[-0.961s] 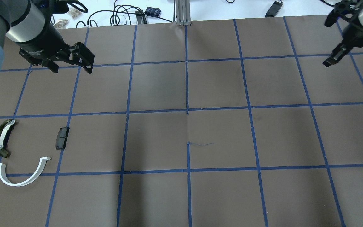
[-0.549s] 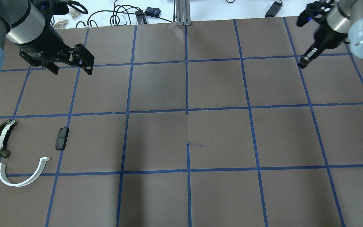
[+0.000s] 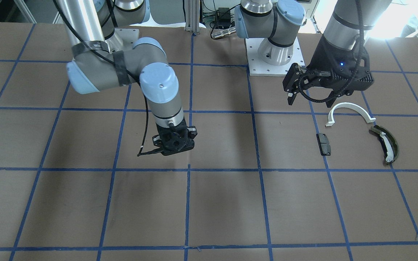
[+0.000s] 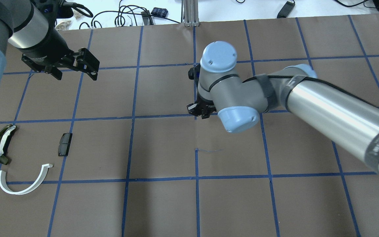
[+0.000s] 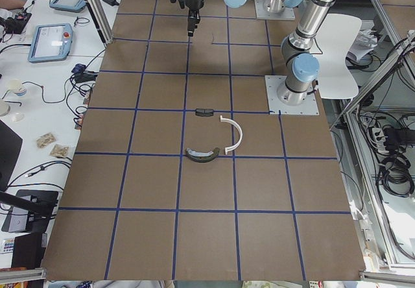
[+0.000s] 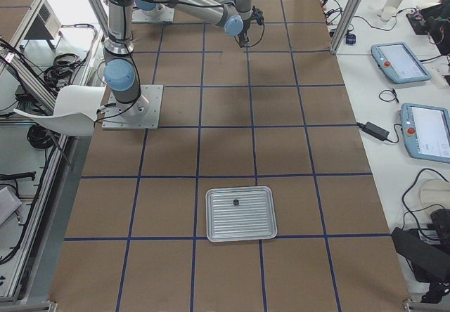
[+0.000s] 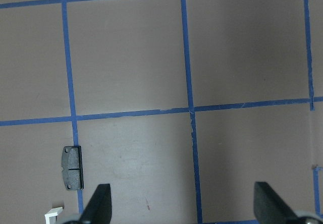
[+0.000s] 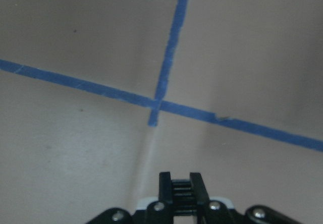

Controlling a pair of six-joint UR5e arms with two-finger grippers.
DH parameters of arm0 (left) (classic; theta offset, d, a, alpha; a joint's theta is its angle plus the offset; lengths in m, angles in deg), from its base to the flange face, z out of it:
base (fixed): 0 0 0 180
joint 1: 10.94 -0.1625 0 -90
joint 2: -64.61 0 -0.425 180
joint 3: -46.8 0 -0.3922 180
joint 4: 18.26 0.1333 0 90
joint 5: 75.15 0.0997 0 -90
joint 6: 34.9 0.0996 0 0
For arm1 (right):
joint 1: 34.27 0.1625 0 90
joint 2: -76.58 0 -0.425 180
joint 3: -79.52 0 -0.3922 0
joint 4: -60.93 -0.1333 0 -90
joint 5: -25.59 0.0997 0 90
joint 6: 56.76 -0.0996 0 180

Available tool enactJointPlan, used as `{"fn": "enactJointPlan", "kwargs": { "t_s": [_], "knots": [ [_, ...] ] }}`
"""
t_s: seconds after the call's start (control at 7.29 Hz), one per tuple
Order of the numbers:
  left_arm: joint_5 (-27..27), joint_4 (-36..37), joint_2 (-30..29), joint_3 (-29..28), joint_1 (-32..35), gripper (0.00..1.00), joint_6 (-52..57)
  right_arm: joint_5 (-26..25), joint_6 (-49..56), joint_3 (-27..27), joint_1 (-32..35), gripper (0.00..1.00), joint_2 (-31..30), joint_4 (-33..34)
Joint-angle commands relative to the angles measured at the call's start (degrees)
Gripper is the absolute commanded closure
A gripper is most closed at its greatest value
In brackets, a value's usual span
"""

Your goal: Place bearing gear from tray to pile

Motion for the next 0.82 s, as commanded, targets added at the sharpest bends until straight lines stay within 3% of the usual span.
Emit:
{"fn": "enactJointPlan", "kwargs": {
  "t_s": [0.0,0.14,0.41,0.69],
  "knots": [
    [0.1,0.0,0.0,0.2,-0.3,0.0,0.5,-0.5,-5.8,-0.4,3.9,0.91,5.5,5.9],
    [0.1,0.0,0.0,0.2,-0.2,0.0,0.5,-1.5,-5.5,0.3,3.7,0.01,4.9,5.5],
    [-1.2,0.0,-0.3,-0.6,-0.4,0.0,1.0,-3.1,-0.7,0.6,-1.0,0.0,1.8,1.5],
    [-1.9,-3.0,-0.9,0.2,-0.2,0.0,-0.4,-2.4,18.2,0.2,-13.4,0.0,-4.6,-4.6]
  ]
}}
